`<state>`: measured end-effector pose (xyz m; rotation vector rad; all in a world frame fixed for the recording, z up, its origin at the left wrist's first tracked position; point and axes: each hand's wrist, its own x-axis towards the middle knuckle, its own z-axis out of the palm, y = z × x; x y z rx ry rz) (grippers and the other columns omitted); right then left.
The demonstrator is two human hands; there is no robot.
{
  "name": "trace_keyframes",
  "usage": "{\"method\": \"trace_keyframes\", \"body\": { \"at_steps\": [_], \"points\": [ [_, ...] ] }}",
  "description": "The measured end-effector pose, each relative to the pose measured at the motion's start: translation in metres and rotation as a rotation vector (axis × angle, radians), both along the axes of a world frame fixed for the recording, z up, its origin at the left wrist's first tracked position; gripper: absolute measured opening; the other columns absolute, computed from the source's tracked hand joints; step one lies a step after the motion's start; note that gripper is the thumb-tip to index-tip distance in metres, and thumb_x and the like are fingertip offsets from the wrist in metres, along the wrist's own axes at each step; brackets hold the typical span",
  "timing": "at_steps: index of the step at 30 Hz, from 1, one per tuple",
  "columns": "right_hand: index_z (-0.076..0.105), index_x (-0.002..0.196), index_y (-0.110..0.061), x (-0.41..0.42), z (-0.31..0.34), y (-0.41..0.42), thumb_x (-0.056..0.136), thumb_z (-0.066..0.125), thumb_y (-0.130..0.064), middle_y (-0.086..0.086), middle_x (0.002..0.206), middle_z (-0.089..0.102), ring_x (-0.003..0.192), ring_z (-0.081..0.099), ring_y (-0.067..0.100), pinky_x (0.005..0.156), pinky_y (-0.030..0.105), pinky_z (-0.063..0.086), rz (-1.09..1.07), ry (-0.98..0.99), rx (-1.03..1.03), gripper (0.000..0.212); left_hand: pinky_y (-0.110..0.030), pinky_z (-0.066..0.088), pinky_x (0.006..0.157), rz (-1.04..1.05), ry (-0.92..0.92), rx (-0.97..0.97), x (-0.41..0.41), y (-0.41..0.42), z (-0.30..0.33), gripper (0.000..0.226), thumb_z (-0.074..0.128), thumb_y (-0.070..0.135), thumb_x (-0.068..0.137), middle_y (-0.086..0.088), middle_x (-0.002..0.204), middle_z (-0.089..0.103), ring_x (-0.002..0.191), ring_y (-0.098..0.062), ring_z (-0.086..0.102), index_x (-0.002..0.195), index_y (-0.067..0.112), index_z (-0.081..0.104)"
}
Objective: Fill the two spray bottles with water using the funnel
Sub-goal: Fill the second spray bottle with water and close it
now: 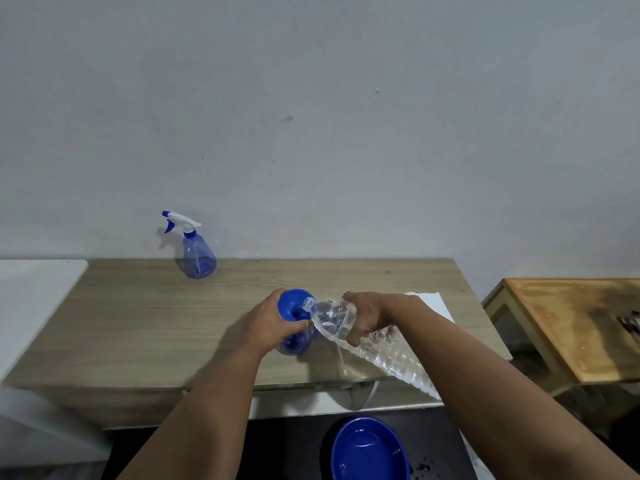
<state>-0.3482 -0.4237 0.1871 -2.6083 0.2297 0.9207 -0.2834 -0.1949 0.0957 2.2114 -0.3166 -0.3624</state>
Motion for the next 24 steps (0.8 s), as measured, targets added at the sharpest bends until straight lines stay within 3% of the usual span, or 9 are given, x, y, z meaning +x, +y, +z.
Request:
{"method": "trace_keyframes", "body": {
  "at_steps": [3,6,9,11,15,18,21,24],
  "points": [
    [0.023,0.163,-0.015,0.0,0.0,0.0,0.082,0.084,-0.019,0.007,0.119,0.058,0.1,0.057,0.025,0.051,0.021,0.041,-0.014,0.013,-0.01,0.101,-0.04,0.056,0.091,0.002,0.005,-0.003,0.0,0.0,0.001,0.082,0.083,0.054,0.053,0.019,0.11,0.067,0.1,-0.011,0.065,0.128,0.042,0.052],
    [0.021,0.165,-0.015,0.001,0.002,0.001,0.082,0.084,-0.019,0.013,0.136,0.059,0.105,0.055,0.024,0.051,0.021,0.04,-0.008,0.006,-0.014,0.104,-0.04,0.056,0.092,0.003,0.007,-0.01,0.0,0.0,0.002,0.082,0.084,0.053,0.054,0.018,0.111,0.067,0.101,-0.011,0.065,0.129,0.04,0.053],
    [0.023,0.164,-0.015,0.003,0.002,0.0,0.082,0.084,-0.019,0.007,0.126,0.056,0.104,0.057,0.024,0.051,0.022,0.041,-0.008,0.004,-0.013,0.102,-0.039,0.055,0.092,-0.006,0.0,0.001,0.0,0.0,0.003,0.083,0.084,0.054,0.055,0.017,0.113,0.066,0.102,-0.013,0.064,0.131,0.039,0.052],
    [0.022,0.164,-0.015,0.004,0.0,-0.001,0.082,0.085,-0.019,0.009,0.132,0.058,0.105,0.057,0.025,0.051,0.022,0.042,-0.005,0.011,-0.011,0.104,-0.039,0.055,0.092,-0.006,-0.005,0.0,0.0,0.001,0.004,0.08,0.085,0.052,0.056,0.017,0.112,0.066,0.102,-0.012,0.064,0.129,0.04,0.052],
    [0.017,0.166,-0.014,0.006,-0.001,-0.003,0.084,0.083,-0.016,0.014,0.14,0.057,0.104,0.054,0.024,0.038,0.014,0.042,-0.005,0.023,0.007,0.104,-0.04,0.056,0.091,-0.007,-0.001,-0.013,0.0,0.001,0.004,0.073,0.085,0.05,0.057,0.02,0.107,0.066,0.099,-0.01,0.065,0.123,0.044,0.053],
    [0.018,0.166,-0.015,0.006,-0.001,-0.004,0.086,0.082,-0.016,0.012,0.132,0.058,0.102,0.054,0.023,0.043,0.014,0.041,-0.004,0.028,0.007,0.103,-0.04,0.057,0.089,-0.005,-0.002,-0.012,0.0,0.001,0.005,0.071,0.084,0.051,0.057,0.022,0.104,0.066,0.097,-0.009,0.065,0.12,0.045,0.053],
    [0.018,0.166,-0.016,0.009,-0.007,-0.007,0.083,0.084,-0.017,0.018,0.138,0.059,0.104,0.056,0.027,0.037,0.014,0.042,-0.006,0.008,0.029,0.106,-0.039,0.056,0.089,-0.012,-0.017,-0.007,-0.001,0.001,0.006,0.066,0.085,0.047,0.059,0.023,0.1,0.065,0.095,-0.008,0.065,0.117,0.046,0.053],
    [0.018,0.165,-0.019,0.011,-0.013,-0.01,0.078,0.087,-0.021,0.015,0.136,0.062,0.107,0.062,0.031,0.049,0.021,0.047,-0.016,-0.039,0.079,0.111,-0.039,0.056,0.089,-0.013,-0.012,-0.014,-0.002,0.001,0.007,0.067,0.085,0.046,0.058,0.022,0.102,0.067,0.095,-0.006,0.065,0.118,0.043,0.056]
  ]
}}
